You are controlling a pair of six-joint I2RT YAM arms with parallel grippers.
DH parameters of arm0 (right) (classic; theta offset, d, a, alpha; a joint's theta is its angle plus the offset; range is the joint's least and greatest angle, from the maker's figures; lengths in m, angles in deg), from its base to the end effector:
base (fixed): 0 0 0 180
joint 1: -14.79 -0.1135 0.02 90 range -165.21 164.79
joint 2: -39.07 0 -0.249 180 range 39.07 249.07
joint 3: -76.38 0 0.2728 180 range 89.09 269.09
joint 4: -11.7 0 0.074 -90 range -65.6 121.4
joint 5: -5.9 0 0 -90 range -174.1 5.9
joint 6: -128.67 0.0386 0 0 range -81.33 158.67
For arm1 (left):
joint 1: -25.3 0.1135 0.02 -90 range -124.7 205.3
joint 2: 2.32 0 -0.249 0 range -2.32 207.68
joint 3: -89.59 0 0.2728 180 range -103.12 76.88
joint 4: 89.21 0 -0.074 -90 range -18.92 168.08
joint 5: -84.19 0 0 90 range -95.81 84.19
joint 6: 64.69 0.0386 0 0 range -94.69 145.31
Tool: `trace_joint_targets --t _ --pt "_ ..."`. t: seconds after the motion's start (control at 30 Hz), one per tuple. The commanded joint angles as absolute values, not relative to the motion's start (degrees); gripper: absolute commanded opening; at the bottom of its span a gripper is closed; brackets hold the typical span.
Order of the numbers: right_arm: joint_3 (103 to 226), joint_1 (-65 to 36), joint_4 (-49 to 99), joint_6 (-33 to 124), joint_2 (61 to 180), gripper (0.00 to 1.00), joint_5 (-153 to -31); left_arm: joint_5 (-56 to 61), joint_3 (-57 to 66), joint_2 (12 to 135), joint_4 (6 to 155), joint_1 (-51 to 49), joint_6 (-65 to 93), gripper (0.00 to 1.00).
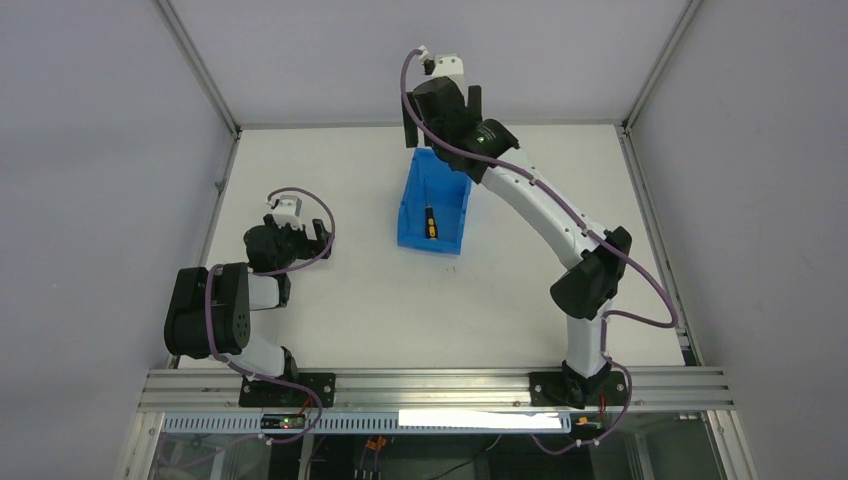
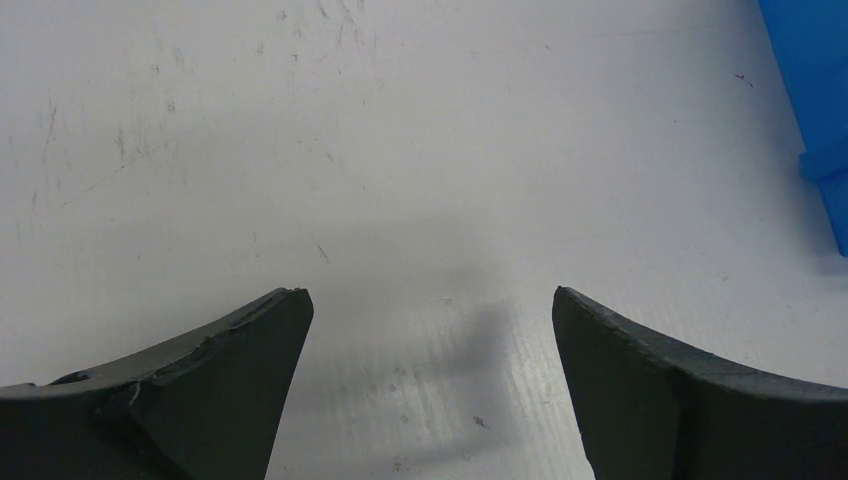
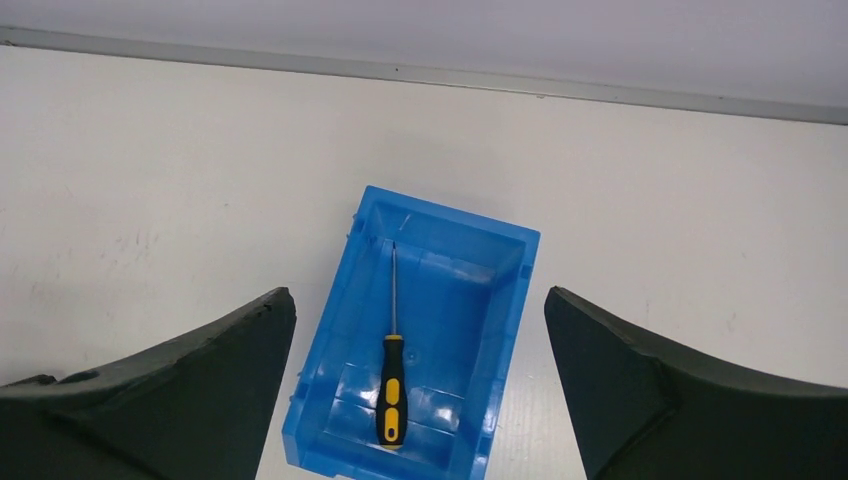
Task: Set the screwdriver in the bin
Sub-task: Reset both arms
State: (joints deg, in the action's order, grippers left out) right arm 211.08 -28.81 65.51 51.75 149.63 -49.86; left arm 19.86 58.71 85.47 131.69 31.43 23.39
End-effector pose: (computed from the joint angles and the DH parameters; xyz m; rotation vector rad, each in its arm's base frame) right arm 0.3397 0.2935 0.4058 -0.1775 1.9845 0.0094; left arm 0.2642 0.0116 0.1038 0.1829 1.8280 -0.3621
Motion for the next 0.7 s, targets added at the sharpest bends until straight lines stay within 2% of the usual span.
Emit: trace_joint_targets --t 0.0,0.3,0.67 --pt "213.6 -28.3 68.6 45.0 146.4 0.99 -50.4 20.7 58.8 85.2 134.2 32.1 24.0 0.99" --pt "209.3 -20.0 70.6 42.4 141.0 0.99 -66.6 20.7 58.8 85.2 134.2 32.1 24.0 0.99" --pt "194.2 -1.7 64.1 42.0 131.9 0.99 -82.0 20.7 58.8 85.2 134.2 32.1 24.0 0.99"
